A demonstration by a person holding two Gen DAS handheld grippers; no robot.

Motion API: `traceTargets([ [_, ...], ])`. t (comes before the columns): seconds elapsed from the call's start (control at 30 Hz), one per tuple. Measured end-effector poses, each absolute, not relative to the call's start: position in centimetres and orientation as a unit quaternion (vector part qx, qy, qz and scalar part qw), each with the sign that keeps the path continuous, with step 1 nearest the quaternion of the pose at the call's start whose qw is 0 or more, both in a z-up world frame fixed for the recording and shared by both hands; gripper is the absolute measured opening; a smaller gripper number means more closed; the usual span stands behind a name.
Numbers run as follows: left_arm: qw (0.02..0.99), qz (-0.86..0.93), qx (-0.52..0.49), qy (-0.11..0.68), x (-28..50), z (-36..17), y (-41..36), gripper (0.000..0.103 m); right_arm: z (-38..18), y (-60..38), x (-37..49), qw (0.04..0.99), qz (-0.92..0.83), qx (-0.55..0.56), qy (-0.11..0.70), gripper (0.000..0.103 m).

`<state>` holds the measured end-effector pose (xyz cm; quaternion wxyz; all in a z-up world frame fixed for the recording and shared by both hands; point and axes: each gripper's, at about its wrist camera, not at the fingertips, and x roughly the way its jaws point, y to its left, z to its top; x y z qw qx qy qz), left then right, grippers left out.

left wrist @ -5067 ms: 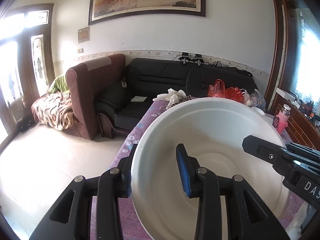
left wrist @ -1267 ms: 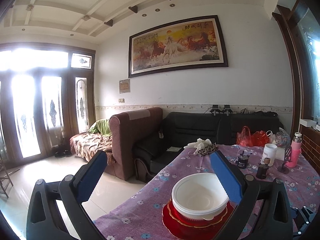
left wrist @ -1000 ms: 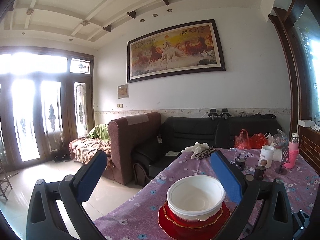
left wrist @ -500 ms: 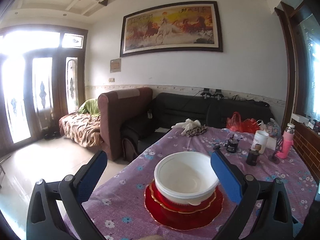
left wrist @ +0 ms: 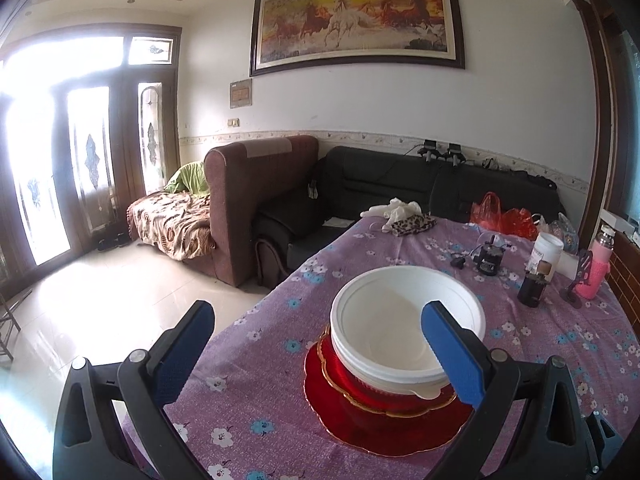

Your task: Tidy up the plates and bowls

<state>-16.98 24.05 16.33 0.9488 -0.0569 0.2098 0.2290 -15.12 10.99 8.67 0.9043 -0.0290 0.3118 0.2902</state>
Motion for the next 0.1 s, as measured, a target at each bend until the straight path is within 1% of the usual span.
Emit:
traceTargets([
  [0.1, 0.946, 0.217, -0.065, 0.232, -16.23, 16.11, 24.2, 0.103, 8.56, 10.2, -14.45, 0.903, 0.283, -0.022, 0.322, 0.088],
])
